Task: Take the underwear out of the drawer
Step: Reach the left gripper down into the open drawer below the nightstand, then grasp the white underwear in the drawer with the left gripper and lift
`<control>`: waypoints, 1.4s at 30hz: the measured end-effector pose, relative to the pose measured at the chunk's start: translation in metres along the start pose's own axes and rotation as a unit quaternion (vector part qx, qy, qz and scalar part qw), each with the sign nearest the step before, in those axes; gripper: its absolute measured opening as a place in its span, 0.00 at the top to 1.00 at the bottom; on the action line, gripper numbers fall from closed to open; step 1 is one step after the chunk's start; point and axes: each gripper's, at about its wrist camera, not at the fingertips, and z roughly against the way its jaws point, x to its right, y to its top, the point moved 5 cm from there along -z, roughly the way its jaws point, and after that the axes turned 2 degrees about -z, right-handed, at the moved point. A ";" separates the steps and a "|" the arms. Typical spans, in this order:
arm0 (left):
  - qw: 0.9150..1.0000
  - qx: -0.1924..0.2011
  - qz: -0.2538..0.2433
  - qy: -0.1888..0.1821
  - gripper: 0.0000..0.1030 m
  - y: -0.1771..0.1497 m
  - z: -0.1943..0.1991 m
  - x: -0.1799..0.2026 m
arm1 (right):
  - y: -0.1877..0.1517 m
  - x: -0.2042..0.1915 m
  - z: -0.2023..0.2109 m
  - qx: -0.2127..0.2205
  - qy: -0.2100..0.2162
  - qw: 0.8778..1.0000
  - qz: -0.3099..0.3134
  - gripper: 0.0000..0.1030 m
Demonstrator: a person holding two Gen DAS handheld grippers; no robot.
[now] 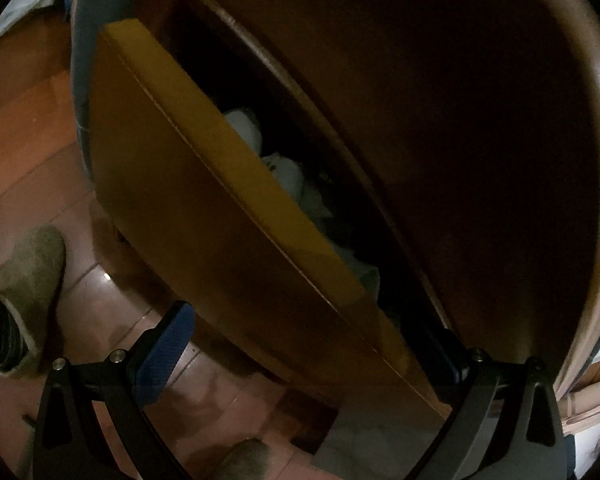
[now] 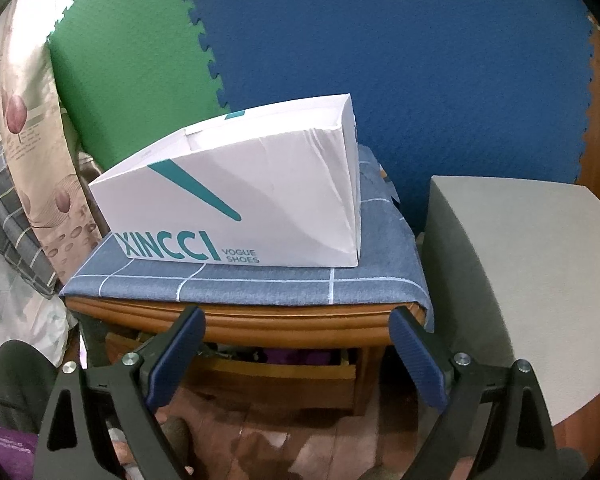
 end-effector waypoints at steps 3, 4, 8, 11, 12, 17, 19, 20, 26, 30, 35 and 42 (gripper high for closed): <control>1.000 0.001 0.019 -0.003 0.00 0.000 -0.006 -0.007 | 0.000 -0.001 0.000 0.000 0.002 1.000 0.001 0.08; 1.000 -0.002 0.029 -0.001 0.00 0.002 -0.005 -0.009 | 0.000 -0.001 0.000 -0.001 0.003 1.000 0.002 0.08; 0.997 -0.028 0.075 0.005 0.00 0.010 -0.010 -0.018 | -0.001 -0.001 -0.001 -0.006 0.007 1.000 0.001 0.08; 0.997 -0.029 0.071 0.012 0.00 0.009 -0.010 -0.015 | -0.002 -0.001 -0.003 -0.012 0.011 1.000 -0.003 0.08; 0.997 -0.037 0.072 0.019 0.00 0.010 -0.010 -0.014 | -0.002 0.000 -0.004 -0.014 0.013 1.000 -0.004 0.08; 0.992 -0.058 0.099 0.058 0.00 0.007 -0.004 -0.004 | -0.005 -0.003 -0.006 -0.022 0.019 1.000 -0.001 0.08; 0.992 -0.060 0.091 0.072 0.00 0.006 -0.001 -0.004 | -0.005 -0.003 -0.005 -0.020 0.018 1.000 0.002 0.08; 0.992 -0.058 0.081 0.079 0.00 0.005 0.001 -0.004 | -0.005 -0.003 -0.004 -0.020 0.018 1.000 0.002 0.08; 0.988 -0.094 0.067 0.098 0.00 -0.011 0.011 -0.008 | -0.002 0.003 -0.003 -0.017 0.019 1.000 -0.009 0.08; 0.985 -0.124 0.042 0.111 0.00 -0.022 0.014 -0.012 | -0.001 0.005 -0.002 -0.018 0.022 0.999 -0.014 0.08; 0.979 -0.159 0.015 0.122 0.00 -0.034 0.019 -0.016 | 0.000 0.006 -0.002 -0.018 0.021 1.000 -0.015 0.08; 0.970 -0.198 -0.016 0.139 0.00 -0.032 0.037 -0.018 | 0.000 0.010 -0.002 -0.022 0.021 0.999 -0.022 0.08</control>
